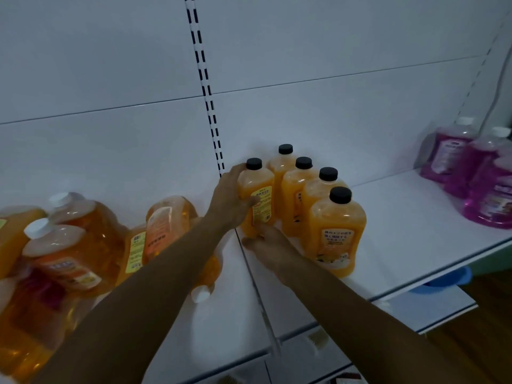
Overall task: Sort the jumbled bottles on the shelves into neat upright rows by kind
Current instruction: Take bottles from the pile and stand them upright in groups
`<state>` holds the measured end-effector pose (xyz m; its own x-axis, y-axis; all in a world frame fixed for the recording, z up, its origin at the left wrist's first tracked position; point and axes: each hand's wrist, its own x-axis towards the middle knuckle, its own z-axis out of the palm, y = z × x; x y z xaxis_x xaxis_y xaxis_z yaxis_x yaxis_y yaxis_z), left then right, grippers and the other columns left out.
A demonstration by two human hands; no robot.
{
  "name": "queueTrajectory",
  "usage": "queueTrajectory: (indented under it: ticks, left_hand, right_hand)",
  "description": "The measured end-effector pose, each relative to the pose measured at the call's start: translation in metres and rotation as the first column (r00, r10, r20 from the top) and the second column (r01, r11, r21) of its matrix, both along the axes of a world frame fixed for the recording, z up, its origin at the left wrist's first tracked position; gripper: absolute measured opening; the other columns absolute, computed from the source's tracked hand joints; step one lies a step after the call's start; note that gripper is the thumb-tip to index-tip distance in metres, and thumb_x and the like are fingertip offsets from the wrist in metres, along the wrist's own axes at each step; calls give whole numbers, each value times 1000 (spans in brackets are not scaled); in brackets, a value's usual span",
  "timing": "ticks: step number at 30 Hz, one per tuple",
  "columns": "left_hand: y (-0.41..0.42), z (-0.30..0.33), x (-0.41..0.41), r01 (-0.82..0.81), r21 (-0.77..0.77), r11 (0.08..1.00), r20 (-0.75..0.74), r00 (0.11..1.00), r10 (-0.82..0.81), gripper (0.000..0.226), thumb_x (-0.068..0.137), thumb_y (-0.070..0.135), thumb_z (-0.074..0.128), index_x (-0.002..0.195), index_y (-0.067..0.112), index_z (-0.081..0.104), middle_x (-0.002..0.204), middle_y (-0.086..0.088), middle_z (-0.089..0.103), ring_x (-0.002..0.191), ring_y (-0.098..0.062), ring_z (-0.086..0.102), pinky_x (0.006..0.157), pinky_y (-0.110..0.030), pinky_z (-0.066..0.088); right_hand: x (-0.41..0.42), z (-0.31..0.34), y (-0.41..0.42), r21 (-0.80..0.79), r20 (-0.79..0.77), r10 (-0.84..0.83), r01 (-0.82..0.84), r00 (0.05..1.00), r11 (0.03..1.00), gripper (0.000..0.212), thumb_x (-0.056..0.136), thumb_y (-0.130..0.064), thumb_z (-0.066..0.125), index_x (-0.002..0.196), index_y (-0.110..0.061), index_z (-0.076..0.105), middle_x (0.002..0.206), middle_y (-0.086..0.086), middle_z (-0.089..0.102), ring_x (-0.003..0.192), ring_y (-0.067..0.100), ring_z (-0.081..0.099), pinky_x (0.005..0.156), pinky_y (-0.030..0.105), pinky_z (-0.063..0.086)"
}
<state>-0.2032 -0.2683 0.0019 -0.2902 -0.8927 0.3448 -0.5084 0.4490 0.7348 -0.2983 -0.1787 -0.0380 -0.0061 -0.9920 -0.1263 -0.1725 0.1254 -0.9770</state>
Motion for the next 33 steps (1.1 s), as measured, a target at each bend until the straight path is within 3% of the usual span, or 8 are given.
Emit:
queueTrajectory:
  ticks: [4, 7, 12, 15, 20, 24, 29, 33]
  left_hand:
    - [-22, 1, 3, 72, 38, 997, -41, 997, -70, 73, 79, 7, 75, 137, 38, 44, 128, -4, 53, 114, -23, 57, 92, -48, 53]
    - [-27, -2, 3, 12, -13, 1000, 54, 998, -11, 75, 80, 12, 76, 142, 34, 41, 129, -4, 52, 115, -22, 55, 97, -45, 50]
    - [-23, 2, 11, -54, -60, 997, 211, 975, 65, 90, 78, 32, 78, 151, 23, 25, 136, -12, 46, 122, -26, 48, 102, -42, 44]
    - [-11, 14, 29, -108, -121, 987, 246, 960, 135, 76, 84, 36, 71, 147, 16, 33, 134, -10, 51, 119, -20, 51, 96, -29, 43]
    - [15, 29, 81, -205, -159, 966, 305, 920, 245, 60, 89, 37, 65, 141, 17, 41, 137, -6, 50, 122, -20, 50, 95, -27, 40]
    - [36, 27, 120, -323, -62, 944, 390, 863, 321, 65, 91, 42, 60, 144, 16, 35, 145, -10, 42, 127, -26, 46, 89, -26, 36]
    - [51, 13, 137, -392, 107, 914, 481, 825, 298, 59, 98, 53, 38, 142, 13, 36, 135, -9, 52, 118, -26, 54, 86, -31, 41]
    - [57, 9, 136, -401, 217, 890, 345, 885, 314, 59, 99, 52, 38, 144, 14, 33, 139, -10, 51, 121, -27, 53, 97, -35, 43]
  right_hand:
    - [0, -7, -17, -1, 7, -7, 7, 1000, 1000, 58, 97, -19, 53, 149, -30, 29, 148, -6, 37, 133, 19, 39, 97, 30, 35]
    - [1, -14, -21, -17, 0, -15, 15, 1000, 1000, 57, 97, -17, 52, 149, -26, 30, 151, -4, 35, 137, 20, 35, 98, 29, 33]
    - [7, -19, -24, -75, -6, -58, 57, 998, 996, 49, 97, -15, 52, 143, -24, 39, 130, -9, 48, 117, 10, 46, 87, 23, 38]
    - [17, -14, -25, -137, -60, -55, 47, 997, 989, 42, 96, -17, 54, 137, -22, 46, 129, -5, 55, 115, 14, 52, 87, 27, 45]
    - [45, -1, -21, -254, -190, 67, -115, 980, 960, 39, 97, -24, 55, 135, -23, 46, 122, -12, 50, 112, 5, 46, 81, 18, 39]
    - [68, 14, -11, -393, -386, 188, -345, 903, 852, 38, 98, -21, 50, 135, -26, 43, 108, -14, 54, 97, -1, 52, 75, 11, 43]
    - [81, 9, -14, -307, -506, 264, -458, 821, 834, 58, 79, -36, 52, 135, -35, 36, 116, -1, 55, 100, 15, 60, 86, 44, 54]
    - [82, 5, -14, -247, -596, 294, -519, 747, 818, 90, 78, -35, 71, 149, -31, 15, 147, 2, 37, 124, 22, 50, 99, 49, 47]
